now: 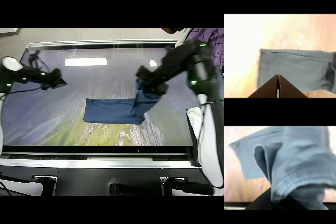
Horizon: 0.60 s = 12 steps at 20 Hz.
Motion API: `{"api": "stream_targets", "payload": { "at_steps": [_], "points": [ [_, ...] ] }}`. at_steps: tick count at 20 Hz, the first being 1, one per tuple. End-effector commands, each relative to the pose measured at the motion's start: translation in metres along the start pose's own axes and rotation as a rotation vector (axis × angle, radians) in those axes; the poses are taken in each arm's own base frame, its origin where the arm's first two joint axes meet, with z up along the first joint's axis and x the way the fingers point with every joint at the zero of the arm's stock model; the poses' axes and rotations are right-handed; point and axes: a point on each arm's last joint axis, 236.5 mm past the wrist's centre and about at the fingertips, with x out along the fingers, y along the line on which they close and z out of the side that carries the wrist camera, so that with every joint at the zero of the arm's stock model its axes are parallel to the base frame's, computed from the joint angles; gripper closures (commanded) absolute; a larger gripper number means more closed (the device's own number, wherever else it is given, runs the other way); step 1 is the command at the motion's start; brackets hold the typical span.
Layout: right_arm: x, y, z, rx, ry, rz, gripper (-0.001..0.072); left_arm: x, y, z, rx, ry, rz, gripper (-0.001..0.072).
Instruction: Fold the clothes and pants, and hang the long-sleeved shirts on hangers.
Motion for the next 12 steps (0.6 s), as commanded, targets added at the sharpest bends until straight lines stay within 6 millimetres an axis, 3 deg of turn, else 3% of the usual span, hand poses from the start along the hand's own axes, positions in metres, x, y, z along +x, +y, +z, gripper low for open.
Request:
{"api": "stream_targets", "payload": {
  "at_steps": [1, 6, 12],
  "points": [
    [0.045, 0.043, -0.03, 0.007, 0.041, 0.03, 0.0687, -0.042, 0.036, 0.003, -0.033, -0.011, 0.04, 0.0691],
    [0.095, 0.071, -0.045, 0.051, 0.078, 0.071, 0.0687, -0.049, 0.046, -0.003, -0.032, 0.017, 0.048, 0.0691],
    [0.139, 0.088, -0.042, 0.094, 0.073, 0.122, 0.0687, -0.049, 0.046, -0.003, -0.032, 0.017, 0.047, 0.0691]
  ]
}}
